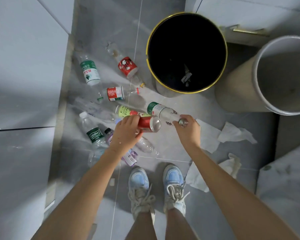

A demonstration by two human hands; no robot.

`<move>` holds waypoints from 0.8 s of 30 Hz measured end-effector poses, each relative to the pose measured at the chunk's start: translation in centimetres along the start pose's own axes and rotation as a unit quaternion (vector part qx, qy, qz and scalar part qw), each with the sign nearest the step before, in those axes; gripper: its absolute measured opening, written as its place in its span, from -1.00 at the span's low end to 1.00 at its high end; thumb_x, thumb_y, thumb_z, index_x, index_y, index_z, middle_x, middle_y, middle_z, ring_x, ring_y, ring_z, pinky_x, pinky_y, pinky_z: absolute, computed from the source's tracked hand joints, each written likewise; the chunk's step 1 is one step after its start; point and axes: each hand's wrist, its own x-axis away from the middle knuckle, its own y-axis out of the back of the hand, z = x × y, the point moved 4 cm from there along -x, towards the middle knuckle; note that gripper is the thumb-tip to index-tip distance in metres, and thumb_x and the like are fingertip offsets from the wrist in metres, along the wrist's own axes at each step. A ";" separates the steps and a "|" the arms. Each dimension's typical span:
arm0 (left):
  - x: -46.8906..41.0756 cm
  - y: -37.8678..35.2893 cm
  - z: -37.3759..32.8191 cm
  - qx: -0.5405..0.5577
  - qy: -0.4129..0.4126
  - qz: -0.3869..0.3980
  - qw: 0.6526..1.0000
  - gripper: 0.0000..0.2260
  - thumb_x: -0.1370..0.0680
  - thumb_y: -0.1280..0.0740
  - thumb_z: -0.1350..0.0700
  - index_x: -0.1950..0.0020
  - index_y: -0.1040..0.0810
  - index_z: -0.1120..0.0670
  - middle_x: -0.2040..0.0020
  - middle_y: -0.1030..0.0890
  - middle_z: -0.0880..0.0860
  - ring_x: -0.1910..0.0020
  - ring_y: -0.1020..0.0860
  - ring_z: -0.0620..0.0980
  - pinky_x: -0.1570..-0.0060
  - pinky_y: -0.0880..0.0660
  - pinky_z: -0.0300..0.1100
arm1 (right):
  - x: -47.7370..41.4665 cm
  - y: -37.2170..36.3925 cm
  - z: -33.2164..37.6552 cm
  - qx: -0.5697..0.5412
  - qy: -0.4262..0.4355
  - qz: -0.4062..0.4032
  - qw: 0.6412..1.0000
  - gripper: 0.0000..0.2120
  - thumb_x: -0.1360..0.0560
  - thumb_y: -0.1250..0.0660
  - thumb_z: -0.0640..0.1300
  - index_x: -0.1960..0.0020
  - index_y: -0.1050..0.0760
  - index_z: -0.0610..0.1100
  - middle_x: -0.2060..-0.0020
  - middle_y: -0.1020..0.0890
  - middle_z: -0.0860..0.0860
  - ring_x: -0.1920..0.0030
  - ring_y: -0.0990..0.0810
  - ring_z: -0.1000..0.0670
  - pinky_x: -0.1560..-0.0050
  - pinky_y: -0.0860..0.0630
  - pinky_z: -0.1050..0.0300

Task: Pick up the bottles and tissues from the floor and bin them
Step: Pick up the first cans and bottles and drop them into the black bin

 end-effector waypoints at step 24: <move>-10.2 19.0 -11.3 0.444 0.097 -0.128 0.881 -0.40 -0.34 -0.56 0.15 -0.19 -0.34 -0.26 -0.16 -0.55 0.02 -0.19 -0.53 -0.03 -0.22 -0.50 0.01 | 1.8 19.0 18.5 -0.253 0.136 -0.157 0.945 -0.73 -0.44 -0.44 -0.21 -0.11 -0.48 -0.10 0.07 -0.55 0.14 0.01 -0.59 0.05 0.13 -0.50 0.41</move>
